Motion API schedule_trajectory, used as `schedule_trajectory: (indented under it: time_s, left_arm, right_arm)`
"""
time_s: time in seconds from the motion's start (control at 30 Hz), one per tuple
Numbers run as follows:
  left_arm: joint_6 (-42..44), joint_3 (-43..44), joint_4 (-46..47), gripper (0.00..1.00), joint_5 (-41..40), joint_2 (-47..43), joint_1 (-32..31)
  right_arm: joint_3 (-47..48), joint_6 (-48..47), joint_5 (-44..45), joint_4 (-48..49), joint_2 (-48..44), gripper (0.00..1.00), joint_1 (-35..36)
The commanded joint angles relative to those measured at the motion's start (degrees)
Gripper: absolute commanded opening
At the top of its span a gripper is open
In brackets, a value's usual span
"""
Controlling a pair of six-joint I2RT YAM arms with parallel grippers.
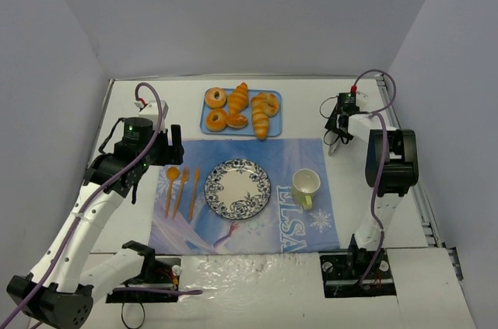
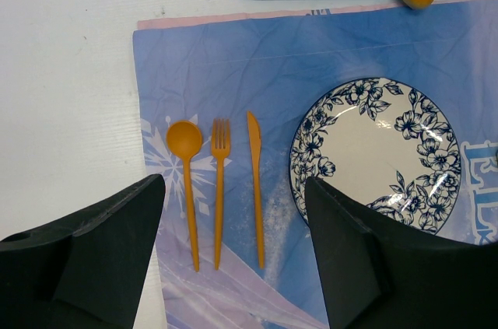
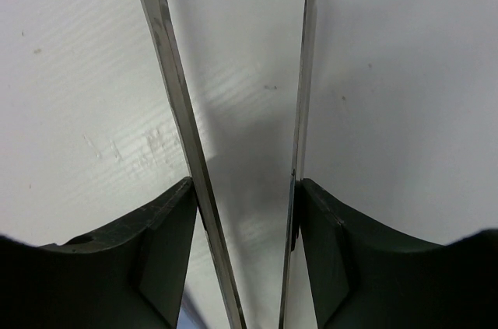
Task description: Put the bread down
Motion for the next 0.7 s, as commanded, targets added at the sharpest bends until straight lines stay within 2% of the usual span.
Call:
schedule_trajectory:
  time_s: [0.0,0.33,0.67]
  left_arm:
    - [-0.32,1.51,2.4,0.69,-0.08,-0.1,-0.32]
    - [-0.32,1.51,2.4,0.69,-0.16,0.02,-0.27]
    - [-0.32,1.51,2.31,0.69,-0.16,0.11,-0.32]
  right_arm:
    - [-0.48,0.14,-1.14,-3.06,-10.31,0.49,-0.1]
    - [0.9,-1.65,-1.29,-9.3,-22.48,0.49,1.11]
    - [3.96,-2.69,-1.41,-13.25,-28.48,0.49,10.34]
